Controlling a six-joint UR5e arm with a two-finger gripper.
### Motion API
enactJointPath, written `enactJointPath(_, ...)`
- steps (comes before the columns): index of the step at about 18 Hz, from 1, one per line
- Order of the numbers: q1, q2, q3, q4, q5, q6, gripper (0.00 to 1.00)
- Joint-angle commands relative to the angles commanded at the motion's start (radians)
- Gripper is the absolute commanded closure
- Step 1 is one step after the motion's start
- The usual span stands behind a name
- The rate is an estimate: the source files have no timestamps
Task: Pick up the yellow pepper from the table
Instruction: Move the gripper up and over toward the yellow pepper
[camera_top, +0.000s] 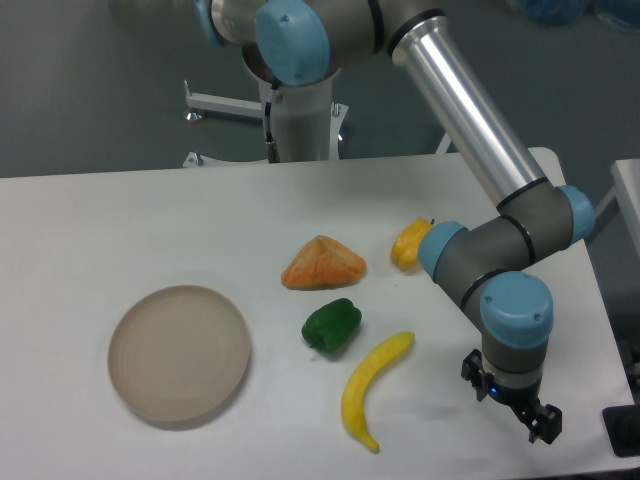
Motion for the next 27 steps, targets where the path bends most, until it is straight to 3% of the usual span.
enactJointPath(5,-0.008,0.012,-0.009,-0.005,0.005,-0.005,0.01)
enactJointPath(7,-0.009,0.038,-0.041,-0.009,0.005,-0.011,0.01)
enactJointPath(11,-0.008,0.132,-0.165,-0.035,0.003,-0.005,0.01)
enactJointPath(16,0.000,0.270,-0.284,-0.193,0.003,0.005,0.01)
enactJointPath(18,0.000,0.311,-0.330,-0.221,0.002,0.006,0.01)
enactJointPath(21,0.003,0.365,-0.406,-0.253,0.003,0.008,0.01)
enactJointPath(27,0.003,0.459,-0.566,-0.247,0.026,0.024,0.01)
